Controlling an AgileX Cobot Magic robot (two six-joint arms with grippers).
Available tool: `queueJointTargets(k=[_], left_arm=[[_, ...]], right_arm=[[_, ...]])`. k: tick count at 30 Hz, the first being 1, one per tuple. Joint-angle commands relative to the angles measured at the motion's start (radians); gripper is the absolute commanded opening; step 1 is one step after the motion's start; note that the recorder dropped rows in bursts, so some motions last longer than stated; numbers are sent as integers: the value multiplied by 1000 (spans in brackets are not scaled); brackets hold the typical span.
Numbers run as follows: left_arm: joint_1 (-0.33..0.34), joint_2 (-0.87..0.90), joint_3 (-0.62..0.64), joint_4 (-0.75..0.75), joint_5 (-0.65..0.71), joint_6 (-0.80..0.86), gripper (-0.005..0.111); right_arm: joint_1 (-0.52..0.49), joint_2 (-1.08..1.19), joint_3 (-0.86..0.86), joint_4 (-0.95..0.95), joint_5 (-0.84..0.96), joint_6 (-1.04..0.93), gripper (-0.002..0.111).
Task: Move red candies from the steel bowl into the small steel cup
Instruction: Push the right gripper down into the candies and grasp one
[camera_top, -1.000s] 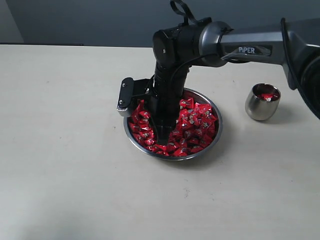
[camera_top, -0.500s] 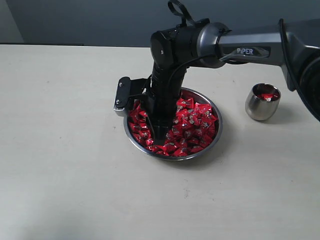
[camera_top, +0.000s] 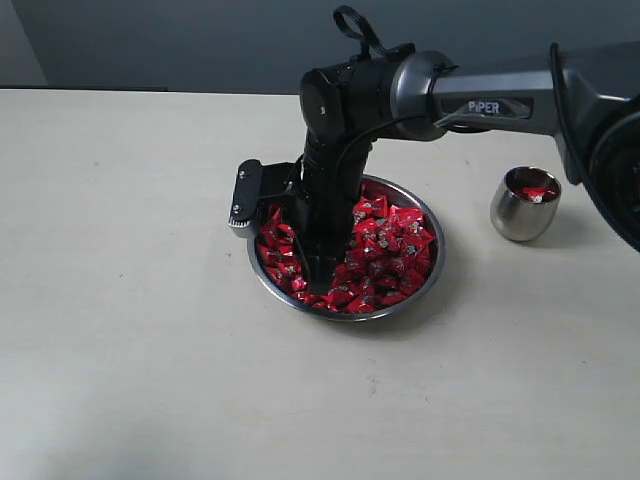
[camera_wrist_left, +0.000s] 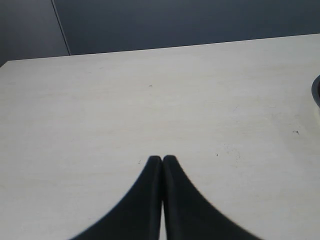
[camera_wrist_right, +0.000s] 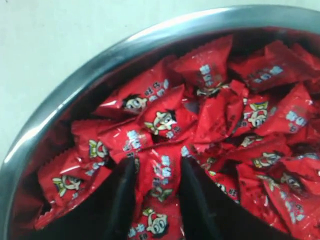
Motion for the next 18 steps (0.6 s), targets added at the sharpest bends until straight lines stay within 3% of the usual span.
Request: queueJointTargets(k=[1,7,10,13,18], left_arm=[[-4,-5,-8,1,-9,-2,0],[-4,-5,-8,1,-9,-2,0],[-4,-5,-8,1,-9,-2,0],[-4,-5,-8,1,-9,-2,0],[-4,-5,-8,1,-9,-2,0]], right_arm=[[2,4,-3,-20,2,4,31],[2,4,-3,-25,-11,19,31],[2,4,-3,-36,-14,22,20],[2,4,-3,-36,-16,22,-1],[2,4,-7,-50,-12,25,-1]])
